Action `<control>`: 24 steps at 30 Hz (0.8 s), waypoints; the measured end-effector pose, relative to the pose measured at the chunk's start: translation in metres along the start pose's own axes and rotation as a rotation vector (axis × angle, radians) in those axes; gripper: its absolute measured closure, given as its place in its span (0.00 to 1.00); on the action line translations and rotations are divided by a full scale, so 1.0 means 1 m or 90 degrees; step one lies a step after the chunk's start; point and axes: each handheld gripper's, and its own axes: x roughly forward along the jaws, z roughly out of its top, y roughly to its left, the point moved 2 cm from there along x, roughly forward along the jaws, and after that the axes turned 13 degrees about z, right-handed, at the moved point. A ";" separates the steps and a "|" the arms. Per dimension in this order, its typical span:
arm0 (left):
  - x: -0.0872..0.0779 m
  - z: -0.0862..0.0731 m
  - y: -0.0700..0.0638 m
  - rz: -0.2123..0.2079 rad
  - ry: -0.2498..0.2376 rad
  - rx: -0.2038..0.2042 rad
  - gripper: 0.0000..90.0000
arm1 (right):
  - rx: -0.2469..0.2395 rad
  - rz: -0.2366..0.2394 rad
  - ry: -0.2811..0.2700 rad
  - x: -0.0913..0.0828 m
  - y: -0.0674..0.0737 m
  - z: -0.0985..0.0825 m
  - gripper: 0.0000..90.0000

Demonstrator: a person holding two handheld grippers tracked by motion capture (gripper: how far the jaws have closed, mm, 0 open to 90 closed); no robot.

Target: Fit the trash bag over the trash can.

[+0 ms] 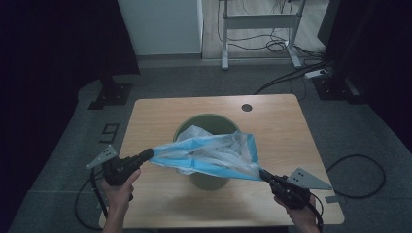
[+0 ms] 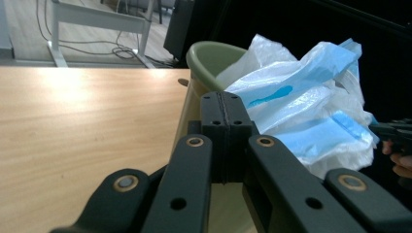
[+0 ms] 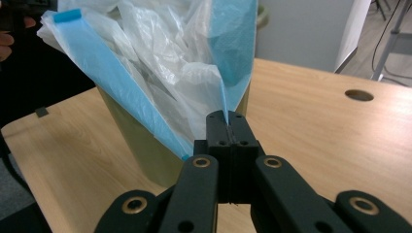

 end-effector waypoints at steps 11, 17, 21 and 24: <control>0.001 -0.022 0.009 0.002 0.044 -0.005 1.00 | 0.015 0.001 0.025 0.006 -0.005 -0.013 0.99; 0.005 -0.012 0.000 -0.006 0.037 0.013 0.81 | 0.020 -0.019 0.023 0.013 -0.020 0.002 0.99; -0.001 -0.004 -0.012 0.005 0.040 0.045 0.51 | 0.005 -0.022 -0.003 0.009 -0.018 0.015 0.80; -0.003 0.003 -0.022 0.009 0.048 0.074 0.34 | 0.001 -0.023 -0.018 0.007 -0.016 0.024 0.67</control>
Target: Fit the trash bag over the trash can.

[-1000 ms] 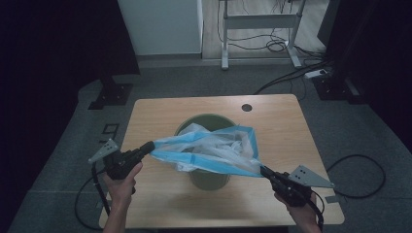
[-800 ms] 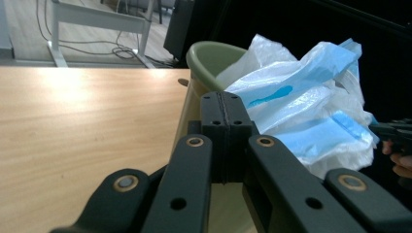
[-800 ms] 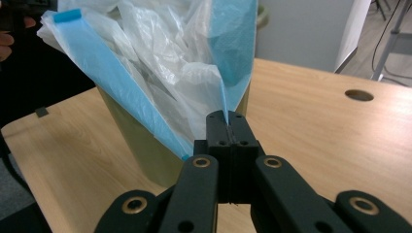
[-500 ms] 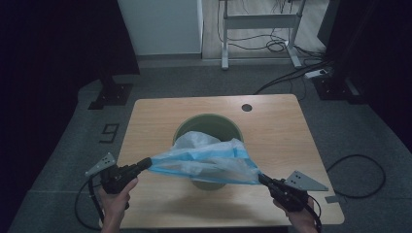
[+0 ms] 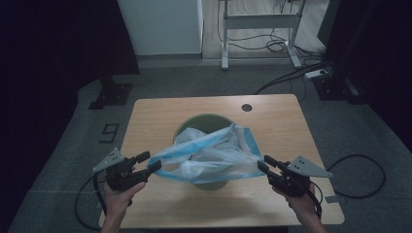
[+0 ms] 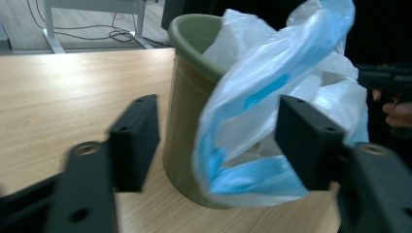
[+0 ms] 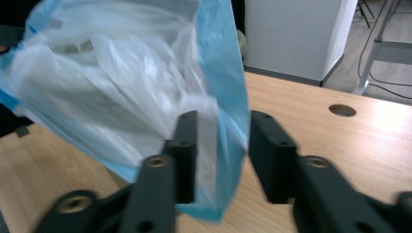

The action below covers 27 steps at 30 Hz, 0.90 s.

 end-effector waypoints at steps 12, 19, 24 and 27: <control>0.004 0.034 -0.027 -0.018 0.007 0.077 0.27 | -0.013 0.002 -0.003 0.018 -0.006 0.033 0.56; 0.026 0.044 -0.042 -0.041 0.057 0.133 0.30 | -0.013 0.012 -0.002 0.031 -0.008 0.046 0.56; 0.037 0.048 -0.043 -0.037 0.075 0.161 0.54 | -0.015 0.019 0.008 0.040 -0.011 0.049 0.62; 0.040 0.048 -0.042 -0.040 0.068 0.166 0.78 | -0.018 0.030 0.012 0.044 -0.013 0.049 0.76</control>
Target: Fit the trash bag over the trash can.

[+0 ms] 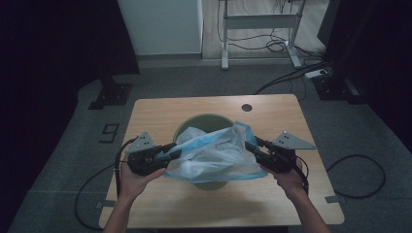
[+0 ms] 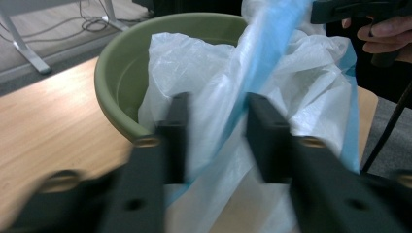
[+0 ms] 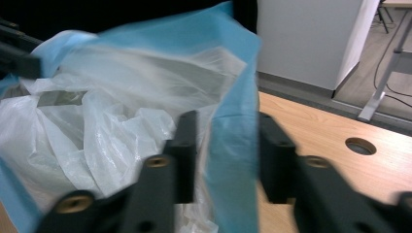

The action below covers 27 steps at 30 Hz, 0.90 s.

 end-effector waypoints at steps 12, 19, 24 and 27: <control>0.010 0.006 0.042 0.018 -0.049 -0.100 1.00 | 0.017 -0.045 -0.021 0.004 -0.023 0.011 0.99; 0.030 0.008 0.069 0.025 -0.053 -0.154 1.00 | 0.042 -0.064 -0.012 0.025 -0.048 0.014 0.99; 0.042 0.003 0.079 0.032 -0.047 -0.165 1.00 | 0.058 -0.075 -0.012 0.040 -0.063 0.008 0.99; 0.048 0.002 0.081 0.034 -0.036 -0.164 1.00 | 0.067 -0.073 -0.013 0.045 -0.067 0.005 0.99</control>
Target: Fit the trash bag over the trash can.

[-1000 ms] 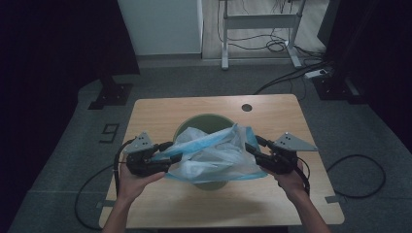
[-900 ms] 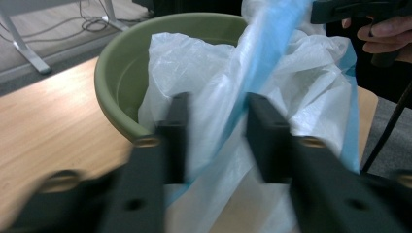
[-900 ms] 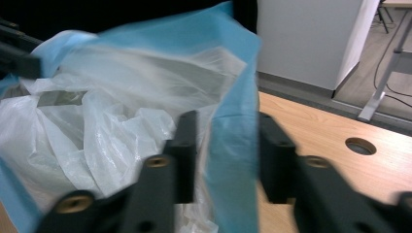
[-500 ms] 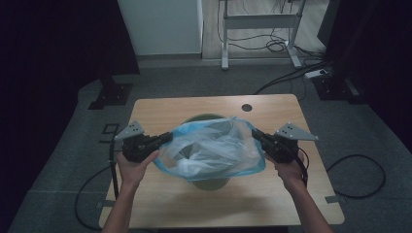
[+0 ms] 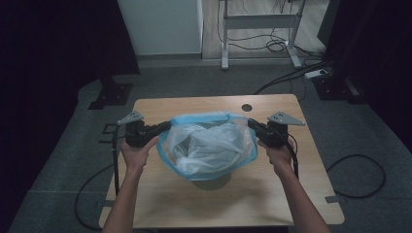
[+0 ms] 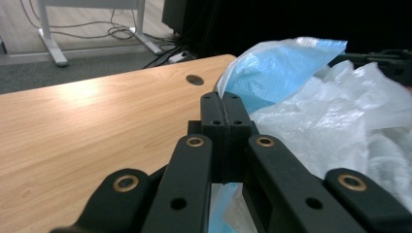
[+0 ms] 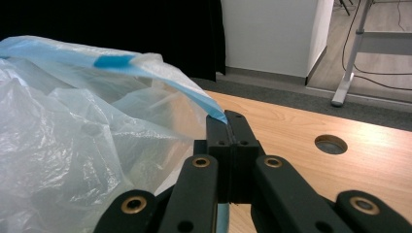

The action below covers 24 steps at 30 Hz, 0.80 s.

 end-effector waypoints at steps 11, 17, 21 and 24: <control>0.028 -0.013 0.014 0.026 0.084 -0.033 1.00 | 0.023 -0.016 0.029 0.019 -0.012 -0.012 0.99; 0.037 -0.024 0.019 0.013 0.116 -0.050 1.00 | 0.042 -0.006 0.078 0.036 -0.014 -0.028 0.99; 0.042 -0.028 0.020 0.006 0.131 -0.066 1.00 | 0.047 -0.001 0.087 0.042 -0.013 -0.032 0.99; 0.043 -0.029 0.022 0.008 0.141 -0.072 1.00 | 0.057 -0.001 0.092 0.045 -0.013 -0.034 0.99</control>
